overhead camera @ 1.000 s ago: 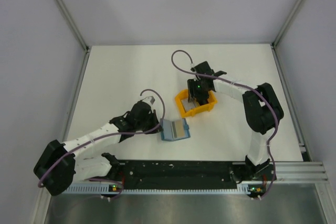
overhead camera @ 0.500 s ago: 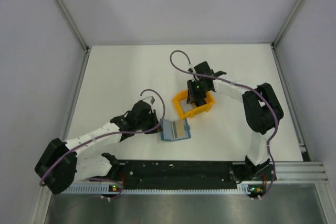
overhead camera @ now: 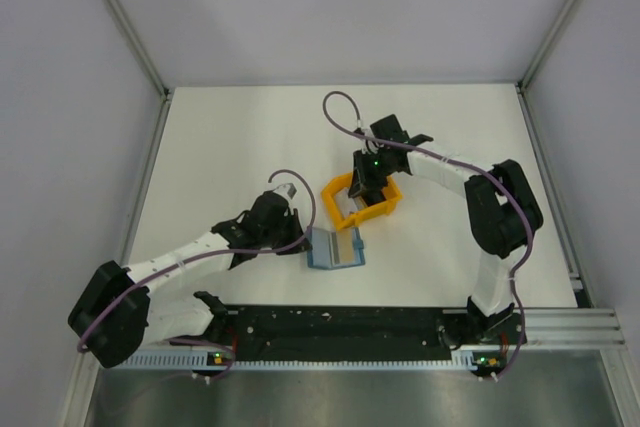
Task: Put the credit cards into the card holder
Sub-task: Pick up the credit card from the storage box.
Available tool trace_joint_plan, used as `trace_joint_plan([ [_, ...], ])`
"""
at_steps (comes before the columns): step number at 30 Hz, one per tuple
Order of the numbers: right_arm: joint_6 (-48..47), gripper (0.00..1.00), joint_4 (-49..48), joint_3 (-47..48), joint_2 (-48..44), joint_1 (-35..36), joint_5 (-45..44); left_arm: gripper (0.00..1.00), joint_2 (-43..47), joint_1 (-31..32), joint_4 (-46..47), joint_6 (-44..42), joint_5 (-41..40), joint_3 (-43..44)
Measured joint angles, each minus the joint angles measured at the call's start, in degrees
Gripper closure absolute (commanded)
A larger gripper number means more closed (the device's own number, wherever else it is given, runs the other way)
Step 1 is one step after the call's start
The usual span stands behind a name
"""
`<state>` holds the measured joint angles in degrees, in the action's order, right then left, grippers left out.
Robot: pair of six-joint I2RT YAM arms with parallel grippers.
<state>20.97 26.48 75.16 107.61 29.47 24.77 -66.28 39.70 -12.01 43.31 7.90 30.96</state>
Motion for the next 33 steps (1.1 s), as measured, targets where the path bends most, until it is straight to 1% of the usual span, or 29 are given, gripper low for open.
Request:
trace_joint_plan([
  [2,0.2,0.87,-0.3,0.0,0.0,0.0,1.5,1.00,0.0,-0.1,0.0,0.0,0.1,0.0],
  [8,0.4,0.80,-1.1,0.0,0.0,0.0,4.7,1.00,0.0,-0.3,0.0,0.0,0.2,0.0],
  [14,0.7,0.81,-1.6,0.0,0.0,0.3,6.1,1.00,-0.3,-0.3,0.1,0.0,0.2,0.0],
  [15,0.7,0.83,-1.6,0.0,0.0,0.5,6.1,1.00,-0.4,-0.3,0.2,0.0,0.2,0.0],
  [19,0.7,0.84,-1.5,0.0,0.0,1.7,4.2,1.00,-0.4,-0.3,0.4,0.0,0.4,0.0],
  [24,0.4,0.84,-1.1,0.0,0.0,3.6,-1.0,1.00,-0.4,-0.3,0.4,0.0,0.4,0.0],
  [26,0.0,0.89,-0.5,0.0,0.0,4.5,-3.4,1.00,-0.4,-0.3,0.5,0.0,0.4,0.0],
  [27,-0.2,0.89,-0.1,0.0,0.0,5.0,-4.3,1.00,-0.4,-0.3,0.4,0.0,0.4,0.0],
  [29,-0.5,1.00,0.3,0.1,0.0,5.8,-5.6,1.00,-0.4,-0.3,0.5,0.0,0.4,0.0],
  [33,-1.0,1.00,1.5,0.7,0.0,6.8,-8.9,1.00,-0.4,-0.3,0.5,0.0,0.4,0.0],
])
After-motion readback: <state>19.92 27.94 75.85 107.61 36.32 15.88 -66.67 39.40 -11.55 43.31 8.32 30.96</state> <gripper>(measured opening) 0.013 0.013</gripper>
